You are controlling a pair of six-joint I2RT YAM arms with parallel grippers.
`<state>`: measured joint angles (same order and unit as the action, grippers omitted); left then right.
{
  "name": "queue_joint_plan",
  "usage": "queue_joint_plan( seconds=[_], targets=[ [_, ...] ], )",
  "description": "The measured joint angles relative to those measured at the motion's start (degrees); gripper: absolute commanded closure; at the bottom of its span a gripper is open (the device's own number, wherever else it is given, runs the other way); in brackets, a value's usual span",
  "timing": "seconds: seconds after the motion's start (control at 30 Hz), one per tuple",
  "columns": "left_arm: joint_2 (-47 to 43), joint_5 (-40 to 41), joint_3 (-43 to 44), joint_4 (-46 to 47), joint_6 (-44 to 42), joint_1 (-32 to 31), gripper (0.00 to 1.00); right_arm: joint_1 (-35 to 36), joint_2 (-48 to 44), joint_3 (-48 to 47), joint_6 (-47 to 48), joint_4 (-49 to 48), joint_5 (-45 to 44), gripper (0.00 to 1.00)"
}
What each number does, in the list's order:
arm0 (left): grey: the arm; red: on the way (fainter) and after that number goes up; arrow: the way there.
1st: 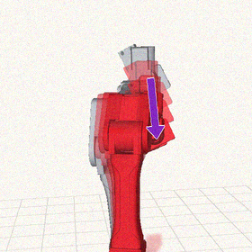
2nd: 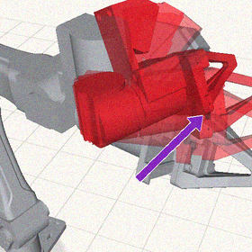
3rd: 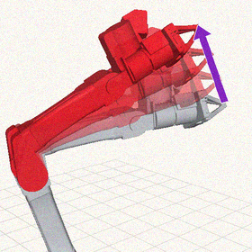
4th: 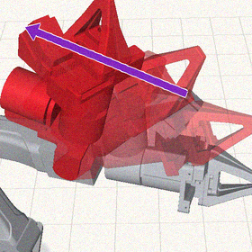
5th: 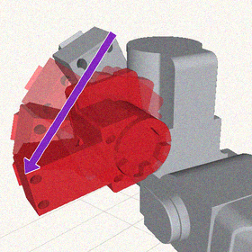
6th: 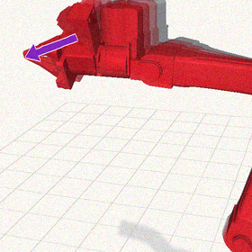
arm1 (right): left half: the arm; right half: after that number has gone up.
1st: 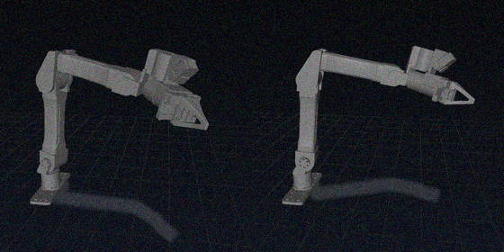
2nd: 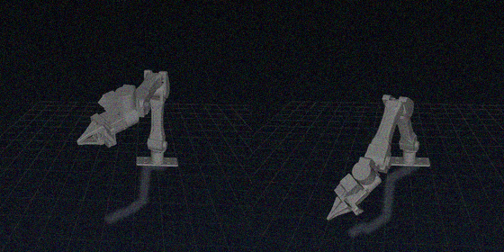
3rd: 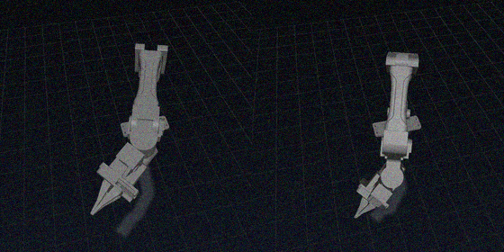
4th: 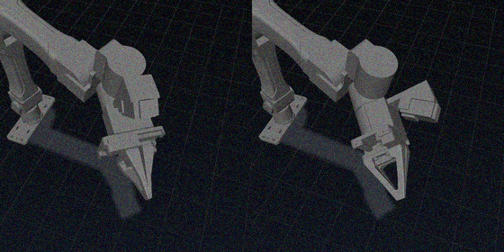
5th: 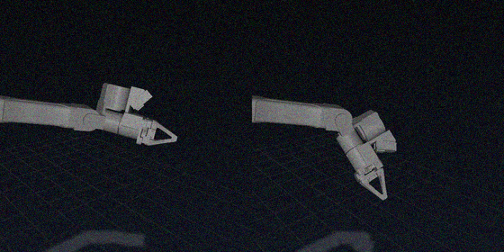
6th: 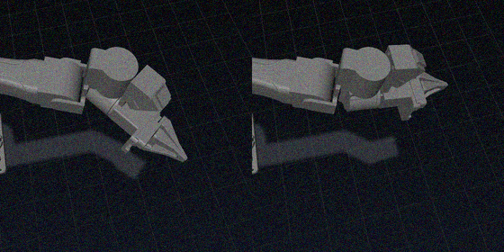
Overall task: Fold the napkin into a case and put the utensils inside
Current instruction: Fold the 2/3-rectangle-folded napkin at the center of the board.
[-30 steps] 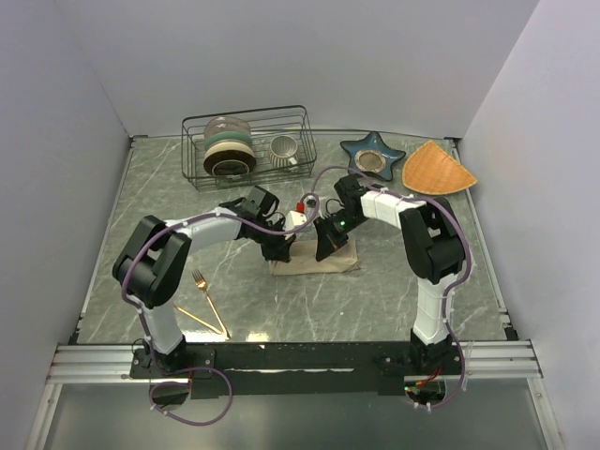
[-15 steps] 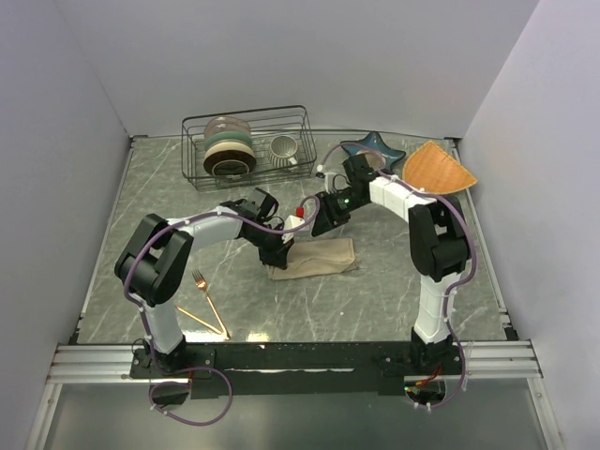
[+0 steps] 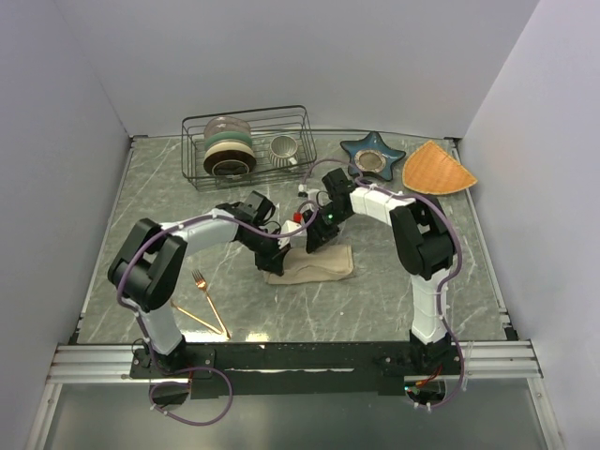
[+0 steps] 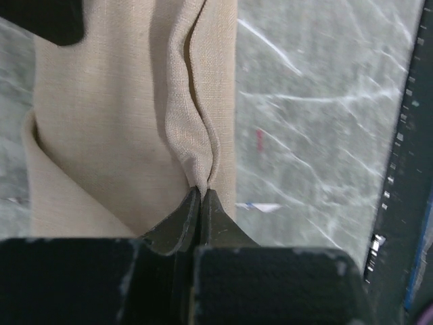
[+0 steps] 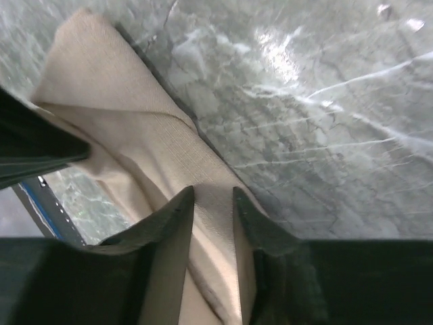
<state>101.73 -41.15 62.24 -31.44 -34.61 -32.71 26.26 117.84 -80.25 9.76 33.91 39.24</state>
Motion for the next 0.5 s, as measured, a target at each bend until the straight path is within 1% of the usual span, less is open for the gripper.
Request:
queue_joint_plan(
  seconds=[0.27, 0.4, 0.5],
  targets=[
    [-4.76, -2.78, -0.87, -3.3, -1.79, 0.42, 0.99, 0.83, -2.71, 5.29, 0.0, -0.48, 0.72, 0.73],
    [-4.68, -4.13, -0.83, -2.19, 0.22, 1.36, 0.99, 1.42, -3.5, 6.45, -0.02, -0.46, 0.61, 0.74],
    [-2.93, -5.18, 0.52, -0.59, 2.91, 3.34, 0.99, 1.49, -3.5, 6.45, -0.02, -0.48, 0.61, 0.74]
  ],
)
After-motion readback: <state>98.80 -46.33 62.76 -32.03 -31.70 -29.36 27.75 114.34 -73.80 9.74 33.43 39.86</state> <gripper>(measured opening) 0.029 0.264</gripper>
